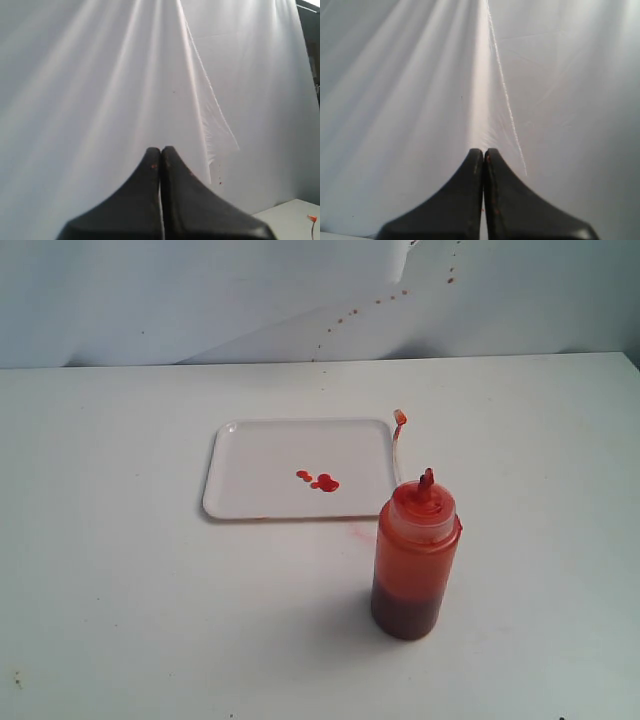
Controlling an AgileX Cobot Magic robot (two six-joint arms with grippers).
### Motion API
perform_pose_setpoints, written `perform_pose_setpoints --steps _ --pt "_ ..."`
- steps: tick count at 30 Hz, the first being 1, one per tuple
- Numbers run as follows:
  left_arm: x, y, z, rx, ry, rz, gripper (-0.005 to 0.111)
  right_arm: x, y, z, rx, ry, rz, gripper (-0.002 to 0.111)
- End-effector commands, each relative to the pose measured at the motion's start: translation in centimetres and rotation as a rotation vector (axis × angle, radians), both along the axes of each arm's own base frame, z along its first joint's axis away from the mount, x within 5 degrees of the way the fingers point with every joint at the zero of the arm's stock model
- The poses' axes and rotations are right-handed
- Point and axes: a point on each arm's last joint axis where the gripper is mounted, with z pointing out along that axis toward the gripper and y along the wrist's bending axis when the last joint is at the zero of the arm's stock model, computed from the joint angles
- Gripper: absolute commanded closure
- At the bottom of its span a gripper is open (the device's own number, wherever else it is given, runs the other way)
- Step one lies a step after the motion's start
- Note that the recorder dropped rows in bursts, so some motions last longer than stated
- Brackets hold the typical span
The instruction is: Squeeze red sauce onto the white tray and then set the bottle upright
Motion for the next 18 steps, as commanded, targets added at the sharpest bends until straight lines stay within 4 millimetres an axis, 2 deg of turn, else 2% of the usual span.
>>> perform_pose_setpoints --steps 1,3,5,10,18 --pt "-0.5 1.8 -2.0 -0.162 0.098 0.158 0.107 0.0 0.0 -0.1 -0.002 0.002 0.002 0.108" --pt "-1.5 2.9 -3.6 -0.272 0.105 0.236 0.107 0.0 0.0 -0.1 -0.002 0.002 0.002 0.108" --pt "-1.0 3.2 -5.0 -0.299 0.165 0.273 0.107 -0.1 0.0 -0.1 -0.001 -0.002 0.002 0.108" --pt "-0.4 3.1 -6.0 -0.307 0.226 0.273 0.107 0.0 0.0 -0.1 0.001 -0.001 -0.002 0.108" --pt "-0.3 3.1 -6.0 -0.306 0.226 0.271 0.107 -0.1 0.0 0.0 0.001 -0.003 -0.002 0.108"
